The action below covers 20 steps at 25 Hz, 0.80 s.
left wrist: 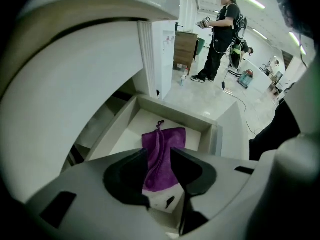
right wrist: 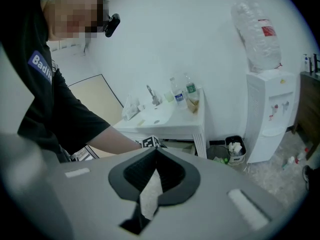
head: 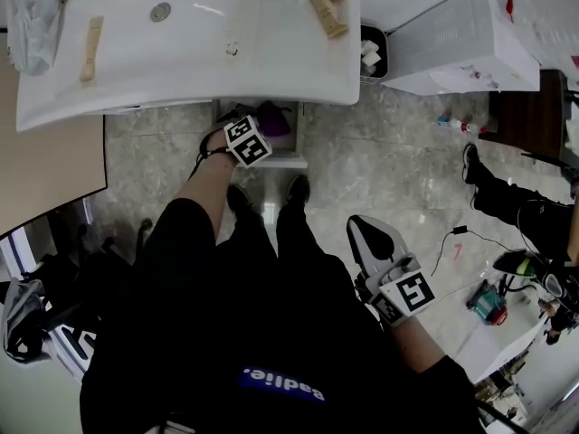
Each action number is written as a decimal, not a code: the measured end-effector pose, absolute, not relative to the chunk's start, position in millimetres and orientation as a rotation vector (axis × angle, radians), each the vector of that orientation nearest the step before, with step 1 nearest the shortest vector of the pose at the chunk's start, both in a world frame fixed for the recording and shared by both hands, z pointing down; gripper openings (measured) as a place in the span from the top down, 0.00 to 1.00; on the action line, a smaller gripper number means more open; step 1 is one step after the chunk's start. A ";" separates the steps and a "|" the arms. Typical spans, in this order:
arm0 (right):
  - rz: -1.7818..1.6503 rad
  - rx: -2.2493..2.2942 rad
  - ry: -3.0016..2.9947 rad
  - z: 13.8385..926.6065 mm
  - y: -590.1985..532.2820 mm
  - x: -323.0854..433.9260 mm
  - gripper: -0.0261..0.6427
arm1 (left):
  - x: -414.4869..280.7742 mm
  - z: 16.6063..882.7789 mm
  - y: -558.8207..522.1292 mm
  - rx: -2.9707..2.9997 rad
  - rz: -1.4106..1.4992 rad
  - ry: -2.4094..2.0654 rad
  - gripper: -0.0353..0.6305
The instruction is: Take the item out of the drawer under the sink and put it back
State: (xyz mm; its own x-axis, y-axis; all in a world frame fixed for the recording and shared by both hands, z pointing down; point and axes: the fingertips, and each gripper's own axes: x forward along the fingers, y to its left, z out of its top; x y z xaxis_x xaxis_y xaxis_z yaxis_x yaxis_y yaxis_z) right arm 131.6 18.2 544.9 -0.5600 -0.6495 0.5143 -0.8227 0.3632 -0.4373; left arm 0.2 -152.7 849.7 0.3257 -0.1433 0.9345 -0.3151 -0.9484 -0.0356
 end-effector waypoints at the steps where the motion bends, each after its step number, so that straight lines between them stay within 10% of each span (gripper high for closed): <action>1: 0.981 1.308 -2.383 542.3 16.5 129.3 0.96 | -0.1 841.6 -154.8 2.437 1.671 -0.438 0.76; 20: 0.825 1.211 -2.633 466.0 -6.8 69.7 0.96 | -31.8 650.1 -94.1 2.619 1.308 -0.544 0.76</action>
State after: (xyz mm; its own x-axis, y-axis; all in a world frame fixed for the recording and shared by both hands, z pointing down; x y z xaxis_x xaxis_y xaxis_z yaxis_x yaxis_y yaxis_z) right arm 69.7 -6.8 466.0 -0.6698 -0.6645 0.3312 -0.7347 0.5287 -0.4252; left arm -31.8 -94.1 650.1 0.5502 -0.2478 0.7974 -0.3913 -0.9201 -0.0159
